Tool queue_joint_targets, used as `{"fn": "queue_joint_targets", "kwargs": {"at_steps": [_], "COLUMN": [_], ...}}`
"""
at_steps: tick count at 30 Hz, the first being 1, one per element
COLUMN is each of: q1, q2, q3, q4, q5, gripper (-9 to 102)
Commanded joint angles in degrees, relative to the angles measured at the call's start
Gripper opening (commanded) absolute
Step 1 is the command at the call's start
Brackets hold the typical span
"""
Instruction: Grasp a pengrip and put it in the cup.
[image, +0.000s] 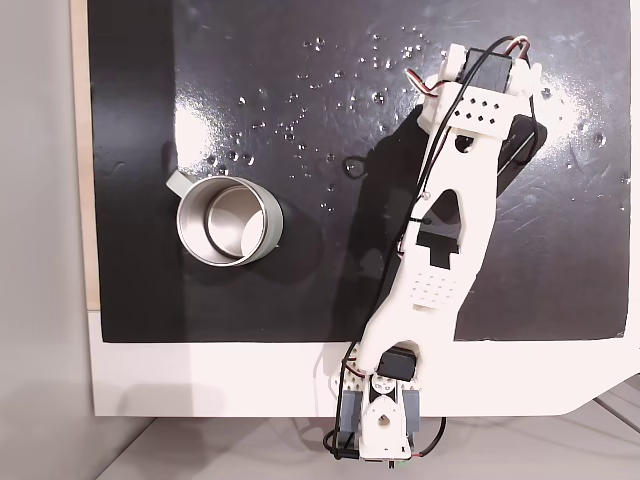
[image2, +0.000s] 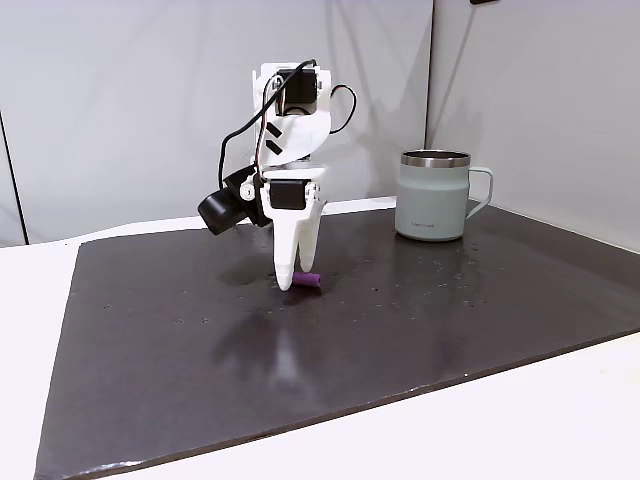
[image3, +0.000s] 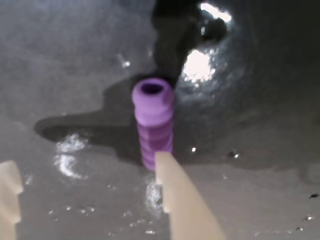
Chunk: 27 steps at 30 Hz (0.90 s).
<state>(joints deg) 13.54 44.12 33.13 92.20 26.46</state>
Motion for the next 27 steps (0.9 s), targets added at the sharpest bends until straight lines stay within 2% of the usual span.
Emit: {"fn": "queue_joint_targets", "kwargs": {"at_steps": [1,15,19,23,27], "q1": [-0.9,-2.6,-3.2,-3.1,-4.0], "q2": [-0.4,1.9,4.6,10.2,15.9], "q3": [-2.1,2.9,9.8,20.1,29.0], "q4": [1.3,3.5,1.5,-4.1,-7.3], "q5": [-0.8,-3.9,-4.0,-4.8,-5.1], "gripper": [27,27,19,0,0]}}
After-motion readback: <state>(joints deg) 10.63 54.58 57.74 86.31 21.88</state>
